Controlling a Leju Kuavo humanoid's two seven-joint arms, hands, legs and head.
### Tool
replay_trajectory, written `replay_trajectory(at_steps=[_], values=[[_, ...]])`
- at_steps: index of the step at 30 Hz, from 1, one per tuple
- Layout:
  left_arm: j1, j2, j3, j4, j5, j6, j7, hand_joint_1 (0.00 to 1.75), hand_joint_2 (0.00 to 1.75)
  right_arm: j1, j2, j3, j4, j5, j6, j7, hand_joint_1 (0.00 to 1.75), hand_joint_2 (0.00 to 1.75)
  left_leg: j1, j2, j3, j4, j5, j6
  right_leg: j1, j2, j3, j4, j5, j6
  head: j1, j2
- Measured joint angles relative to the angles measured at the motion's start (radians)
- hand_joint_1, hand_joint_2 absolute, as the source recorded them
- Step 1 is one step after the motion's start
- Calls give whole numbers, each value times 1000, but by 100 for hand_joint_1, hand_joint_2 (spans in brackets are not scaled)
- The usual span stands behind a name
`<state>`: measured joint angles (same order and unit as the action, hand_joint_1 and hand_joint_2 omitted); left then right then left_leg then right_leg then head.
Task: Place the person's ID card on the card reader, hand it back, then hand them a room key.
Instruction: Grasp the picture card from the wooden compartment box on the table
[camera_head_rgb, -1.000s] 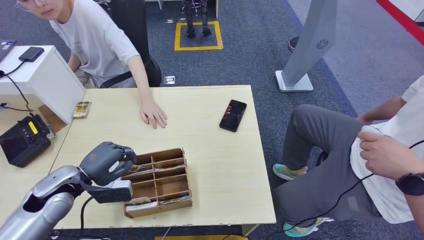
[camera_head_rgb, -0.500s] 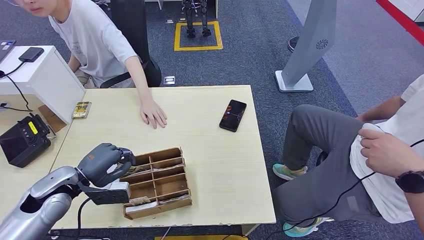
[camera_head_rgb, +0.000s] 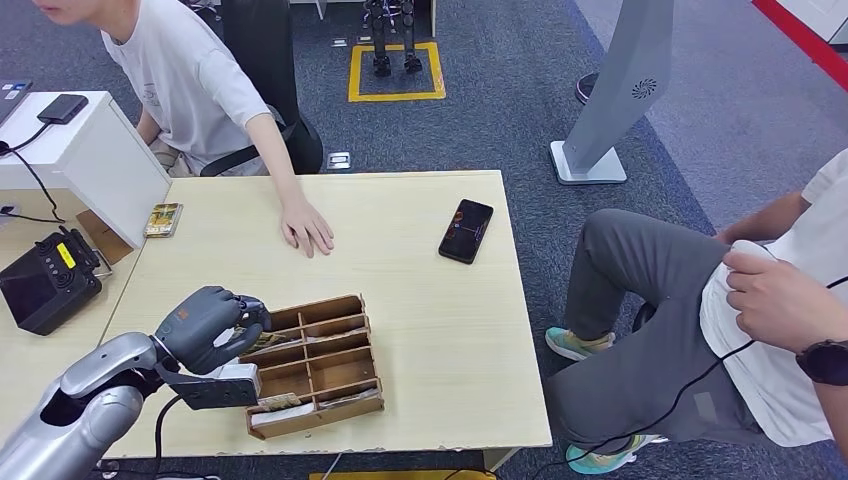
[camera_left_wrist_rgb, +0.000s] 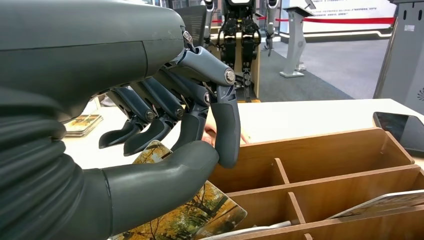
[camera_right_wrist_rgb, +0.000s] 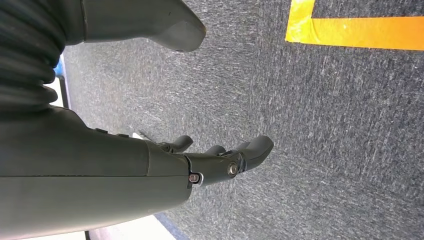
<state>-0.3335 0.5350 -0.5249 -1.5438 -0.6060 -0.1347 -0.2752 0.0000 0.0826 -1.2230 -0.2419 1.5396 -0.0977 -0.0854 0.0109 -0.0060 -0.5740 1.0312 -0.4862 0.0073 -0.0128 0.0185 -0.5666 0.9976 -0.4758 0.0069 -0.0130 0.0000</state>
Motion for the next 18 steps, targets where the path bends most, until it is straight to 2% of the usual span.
replay_trajectory(at_steps=[18], values=[[0, 4, 0, -2, 48, -4, -9, 175, 175, 0, 0, 0, 0, 0, 5, 6, 0, 175, 0, 0, 0, 0, 0, 0, 0, 0, 0, 0, 0, 0, 0, 0]])
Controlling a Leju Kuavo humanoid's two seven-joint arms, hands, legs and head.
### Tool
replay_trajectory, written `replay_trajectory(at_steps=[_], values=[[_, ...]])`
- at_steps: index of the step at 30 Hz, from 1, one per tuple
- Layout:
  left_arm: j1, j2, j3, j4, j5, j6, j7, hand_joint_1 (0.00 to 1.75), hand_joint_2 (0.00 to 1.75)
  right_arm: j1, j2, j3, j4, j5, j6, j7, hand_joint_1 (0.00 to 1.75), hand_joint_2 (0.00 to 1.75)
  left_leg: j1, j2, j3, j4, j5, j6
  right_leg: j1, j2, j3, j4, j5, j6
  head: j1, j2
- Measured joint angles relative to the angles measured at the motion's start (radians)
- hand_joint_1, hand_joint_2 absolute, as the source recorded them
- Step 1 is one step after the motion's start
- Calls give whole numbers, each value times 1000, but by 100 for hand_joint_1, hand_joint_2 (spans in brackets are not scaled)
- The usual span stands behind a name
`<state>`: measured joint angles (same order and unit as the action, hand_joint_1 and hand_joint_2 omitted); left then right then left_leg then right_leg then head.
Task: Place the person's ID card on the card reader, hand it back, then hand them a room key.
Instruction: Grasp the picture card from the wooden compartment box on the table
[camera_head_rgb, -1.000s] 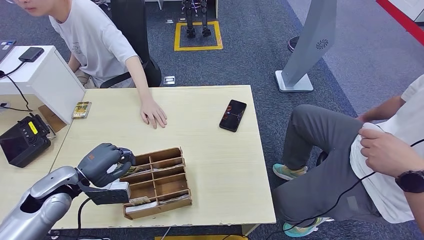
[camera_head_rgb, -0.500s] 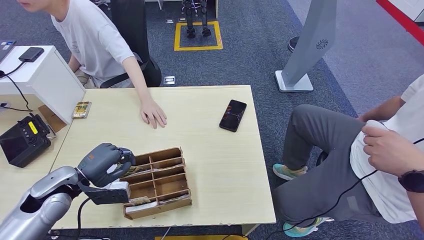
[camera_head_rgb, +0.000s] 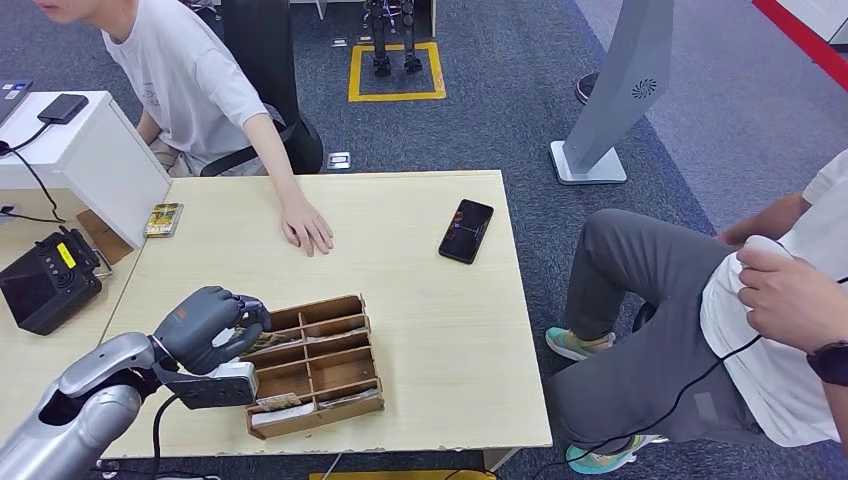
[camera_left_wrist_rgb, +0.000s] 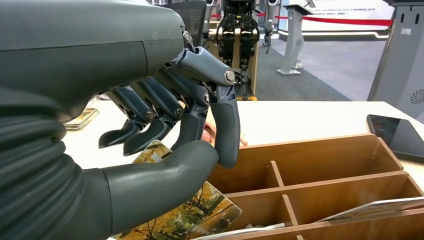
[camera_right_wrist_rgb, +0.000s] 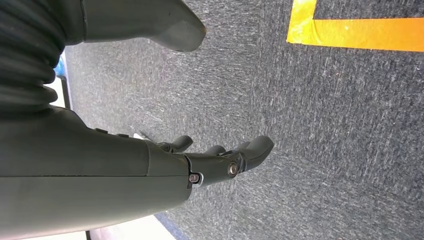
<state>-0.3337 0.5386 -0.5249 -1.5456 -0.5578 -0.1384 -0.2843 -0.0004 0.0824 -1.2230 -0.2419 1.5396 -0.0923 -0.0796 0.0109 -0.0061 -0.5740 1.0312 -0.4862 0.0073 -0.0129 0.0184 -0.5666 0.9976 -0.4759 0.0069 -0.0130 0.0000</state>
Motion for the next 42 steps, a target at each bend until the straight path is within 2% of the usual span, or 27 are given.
replay_trajectory(at_steps=[42], values=[[13, 4, 8, -66, 45, 6, -18, 175, 175, 0, 0, 0, 0, 0, 0, 3, 0, 175, 0, 0, 0, 0, 0, 0, 0, 0, 0, 0, 0, 0, 0, 0]])
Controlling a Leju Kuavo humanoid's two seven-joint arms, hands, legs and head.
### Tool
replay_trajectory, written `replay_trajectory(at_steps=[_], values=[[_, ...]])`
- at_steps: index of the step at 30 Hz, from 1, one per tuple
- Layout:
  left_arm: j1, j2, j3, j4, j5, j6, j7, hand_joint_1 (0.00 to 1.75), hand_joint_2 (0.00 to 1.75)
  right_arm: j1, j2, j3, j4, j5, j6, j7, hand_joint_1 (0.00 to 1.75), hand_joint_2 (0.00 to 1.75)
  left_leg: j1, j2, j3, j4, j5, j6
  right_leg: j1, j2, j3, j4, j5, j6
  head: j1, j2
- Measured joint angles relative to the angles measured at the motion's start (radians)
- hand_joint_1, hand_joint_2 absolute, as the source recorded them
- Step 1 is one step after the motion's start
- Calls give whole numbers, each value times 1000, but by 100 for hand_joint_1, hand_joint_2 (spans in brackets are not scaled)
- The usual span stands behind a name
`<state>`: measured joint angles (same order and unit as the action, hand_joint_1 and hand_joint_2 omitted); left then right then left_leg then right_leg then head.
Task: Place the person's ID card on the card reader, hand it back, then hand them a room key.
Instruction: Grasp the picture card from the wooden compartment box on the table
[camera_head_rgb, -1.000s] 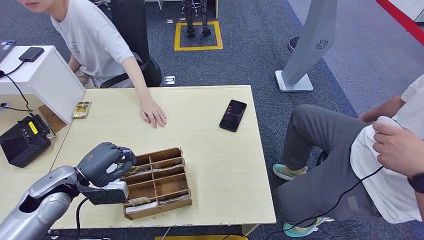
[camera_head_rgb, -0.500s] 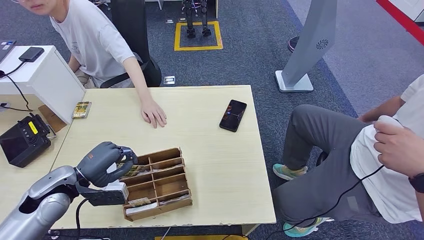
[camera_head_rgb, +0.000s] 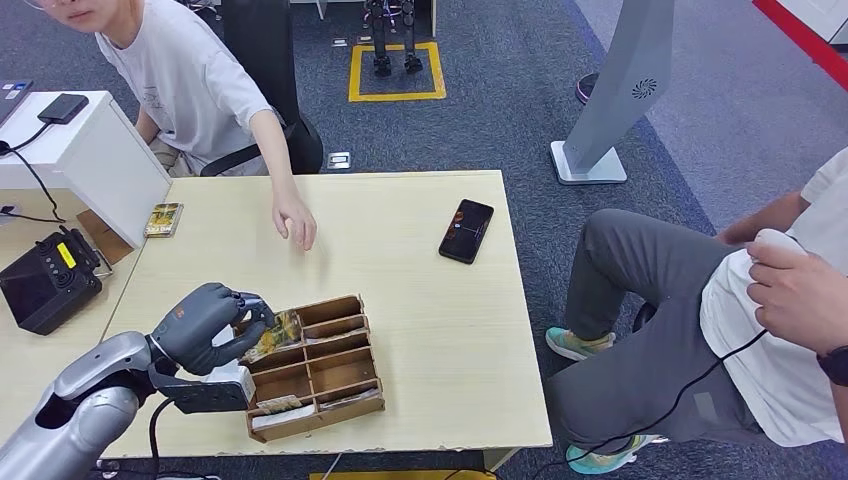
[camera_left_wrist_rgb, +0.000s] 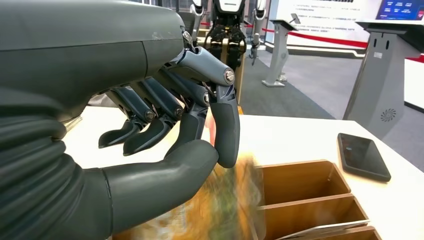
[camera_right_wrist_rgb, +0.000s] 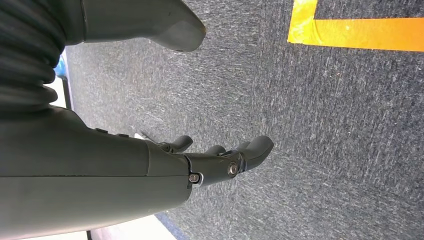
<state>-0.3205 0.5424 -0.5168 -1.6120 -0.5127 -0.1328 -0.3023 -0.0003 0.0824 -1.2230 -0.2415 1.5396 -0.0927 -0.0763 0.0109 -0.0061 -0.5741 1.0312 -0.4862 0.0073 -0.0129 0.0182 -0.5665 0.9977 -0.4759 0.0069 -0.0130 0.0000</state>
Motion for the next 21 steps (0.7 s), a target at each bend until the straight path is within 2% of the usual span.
replay_trajectory(at_steps=[21], values=[[4, 3, 23, -8, 24, 0, -1, 175, 175, 0, 0, 0, 1, 0, 1, 0, 0, 175, 0, 0, 0, 0, 0, 0, 0, 0, 0, 0, 0, 0, 0, 0]])
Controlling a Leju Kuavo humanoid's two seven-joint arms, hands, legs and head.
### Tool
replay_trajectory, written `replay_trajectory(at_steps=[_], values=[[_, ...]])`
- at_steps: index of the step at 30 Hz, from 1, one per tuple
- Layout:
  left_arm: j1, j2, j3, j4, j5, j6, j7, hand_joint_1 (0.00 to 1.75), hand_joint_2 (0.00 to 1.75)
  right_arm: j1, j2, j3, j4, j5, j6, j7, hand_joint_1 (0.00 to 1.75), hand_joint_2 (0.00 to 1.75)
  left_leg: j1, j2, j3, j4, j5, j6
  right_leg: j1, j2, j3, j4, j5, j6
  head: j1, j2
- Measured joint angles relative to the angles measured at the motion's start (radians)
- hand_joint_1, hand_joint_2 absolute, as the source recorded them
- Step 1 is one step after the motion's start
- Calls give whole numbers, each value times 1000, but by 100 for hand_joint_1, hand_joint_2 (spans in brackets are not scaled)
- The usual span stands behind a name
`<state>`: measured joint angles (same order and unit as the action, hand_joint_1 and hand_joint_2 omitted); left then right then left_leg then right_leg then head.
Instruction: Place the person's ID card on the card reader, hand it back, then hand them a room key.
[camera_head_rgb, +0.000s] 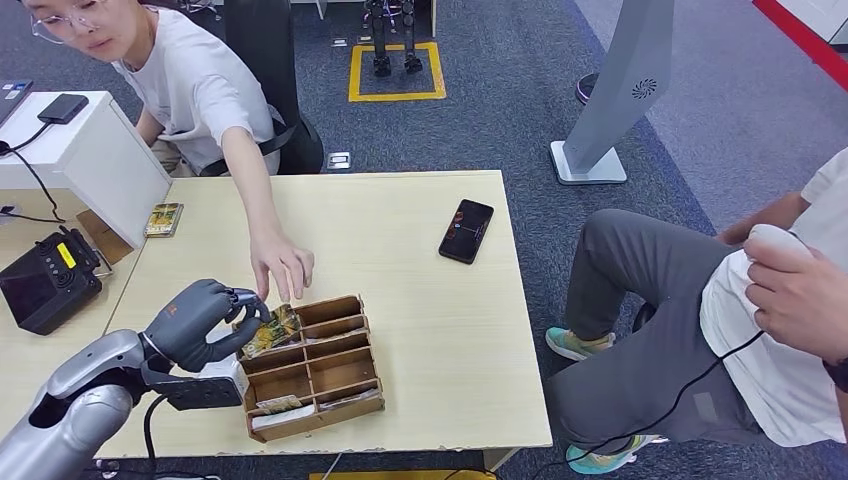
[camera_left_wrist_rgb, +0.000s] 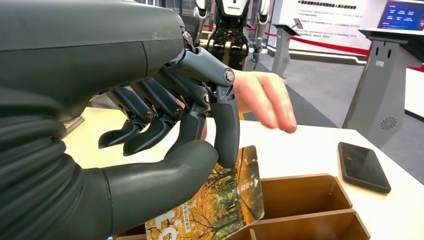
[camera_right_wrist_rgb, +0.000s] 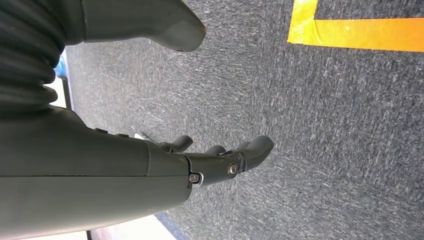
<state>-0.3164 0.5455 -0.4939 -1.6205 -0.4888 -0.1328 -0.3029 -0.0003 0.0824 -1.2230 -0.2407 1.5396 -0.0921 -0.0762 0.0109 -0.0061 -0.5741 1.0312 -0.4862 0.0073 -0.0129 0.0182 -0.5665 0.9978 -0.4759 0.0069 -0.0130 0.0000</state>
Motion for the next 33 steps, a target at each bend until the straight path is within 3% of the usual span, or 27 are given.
replay_trajectory(at_steps=[14, 26, 33], values=[[-1, -3, 14, 0, 9, 9, 9, 175, 175, 0, 0, 0, 3, 0, 1, 0, 0, 175, 0, 0, 0, 0, 0, 0, 0, 0, 0, 0, 0, 0, 0, 0], [-116, -19, 208, 22, 68, 43, 112, 175, 175, 0, 1, 0, 3, 0, -2, 1, 0, 175, 0, 0, 0, 0, 1, -1, 0, 0, -1, 0, 1, -1, 0, 0], [-149, -35, 262, 82, 55, 53, 125, 175, 175, 0, 2, 0, 7, 0, -4, 3, 0, 175, 0, 0, 0, 0, 1, -1, 0, 0, -1, 1, 1, -1, 0, 0]])
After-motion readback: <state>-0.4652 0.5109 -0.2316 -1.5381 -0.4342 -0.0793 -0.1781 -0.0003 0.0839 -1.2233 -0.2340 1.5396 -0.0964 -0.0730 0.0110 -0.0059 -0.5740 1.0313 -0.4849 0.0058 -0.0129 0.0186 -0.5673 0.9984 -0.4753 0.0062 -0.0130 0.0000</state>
